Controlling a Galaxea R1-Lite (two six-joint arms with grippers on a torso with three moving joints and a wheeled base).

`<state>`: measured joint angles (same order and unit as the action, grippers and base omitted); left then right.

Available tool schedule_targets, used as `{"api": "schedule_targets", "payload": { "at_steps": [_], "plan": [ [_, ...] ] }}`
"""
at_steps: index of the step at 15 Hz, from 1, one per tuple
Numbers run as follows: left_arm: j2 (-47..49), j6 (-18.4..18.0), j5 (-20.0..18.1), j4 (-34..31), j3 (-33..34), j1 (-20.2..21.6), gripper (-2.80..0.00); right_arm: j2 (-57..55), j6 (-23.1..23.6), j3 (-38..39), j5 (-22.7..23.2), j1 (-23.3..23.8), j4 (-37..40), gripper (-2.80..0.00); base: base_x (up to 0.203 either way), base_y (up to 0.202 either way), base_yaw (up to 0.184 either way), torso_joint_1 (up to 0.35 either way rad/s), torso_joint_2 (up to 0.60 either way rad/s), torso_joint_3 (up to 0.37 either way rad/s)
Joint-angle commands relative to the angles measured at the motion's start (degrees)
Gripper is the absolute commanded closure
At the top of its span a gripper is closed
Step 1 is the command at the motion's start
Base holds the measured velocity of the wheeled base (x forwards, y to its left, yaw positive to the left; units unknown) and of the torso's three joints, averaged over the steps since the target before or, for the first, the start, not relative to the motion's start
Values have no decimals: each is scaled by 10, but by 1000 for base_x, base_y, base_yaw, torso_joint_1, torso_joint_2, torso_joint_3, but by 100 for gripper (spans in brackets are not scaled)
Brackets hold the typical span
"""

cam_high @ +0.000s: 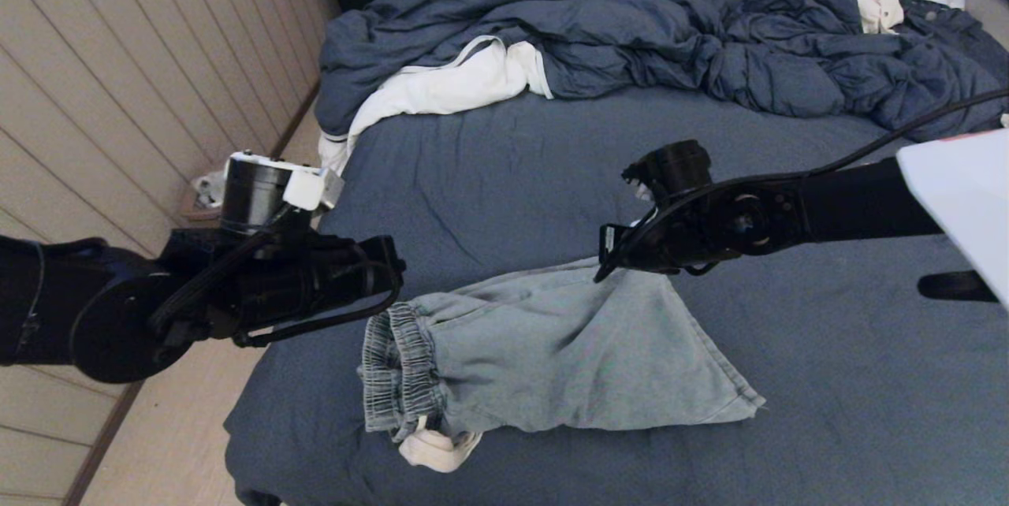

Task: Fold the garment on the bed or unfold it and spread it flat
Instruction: Fold the blue shorts

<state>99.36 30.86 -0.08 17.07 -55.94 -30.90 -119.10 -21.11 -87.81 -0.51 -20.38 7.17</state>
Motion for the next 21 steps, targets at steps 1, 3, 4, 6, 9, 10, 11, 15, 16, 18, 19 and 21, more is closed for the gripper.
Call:
{"api": "schedule_targets", "payload": {
  "at_steps": [1, 3, 4, 6, 9, 10, 11, 15, 16, 18, 19, 21],
  "plan": [
    [74, 7, -9, -56, -67, -41, 0, -22, -20, 1, 0, -36, 7, 0, 0, 0, 0, 0, 0, 0],
    [95, 31, -67, -74, -89, -72, 0, -44, -29, -12, 0, -52, 14, 0, 0, 0, 0, 0, 0, 0],
    [106, 36, -90, -76, -96, -79, 0, -52, -32, -15, 0, -57, 14, 0, 0, 0, 0, 0, 0, 0],
    [139, 39, -94, -72, -105, -84, 0, -67, -33, -19, 0, -58, 14, 0, 0, 0, 0, 0, 0, 0],
    [173, 39, -100, -69, -103, -86, 0, -77, -35, -11, -1, -58, 14, 0, 0, 0, 0, 0, 0, 0],
    [182, 37, -100, -69, -100, -90, 0, -78, -36, -4, -2, -57, 14, 0, 0, 0, 0, 0, 0, 0],
    [194, 36, -100, -65, -99, -91, 0, -82, -36, -1, -1, -56, 14, 0, 0, 0, 0, 0, 0, 0],
    [240, -2, -91, 11, -62, -84, 0, -87, -37, -3, 0, -54, 13, 0, 0, 0, 0, 0, 0, 0],
    [254, -18, -84, 39, -49, -67, 0, -86, -36, -1, 0, -53, 13, 0, 0, 0, 0, 0, 0, 0],
    [272, -28, -78, 66, -37, -33, 0, -88, -36, 4, 0, -51, 13, 0, 0, 0, 0, 0, 0, 0],
    [278, -37, -78, 69, -35, -11, 0, -88, -36, 13, -1, -49, 12, 0, 0, 0, 0, 0, 0, 0],
    [282, -51, -79, 71, -34, 34, 0, -84, -35, 27, -2, -36, 10, 0, 0, 0, 0, 0, 0, 0]
  ]
}}
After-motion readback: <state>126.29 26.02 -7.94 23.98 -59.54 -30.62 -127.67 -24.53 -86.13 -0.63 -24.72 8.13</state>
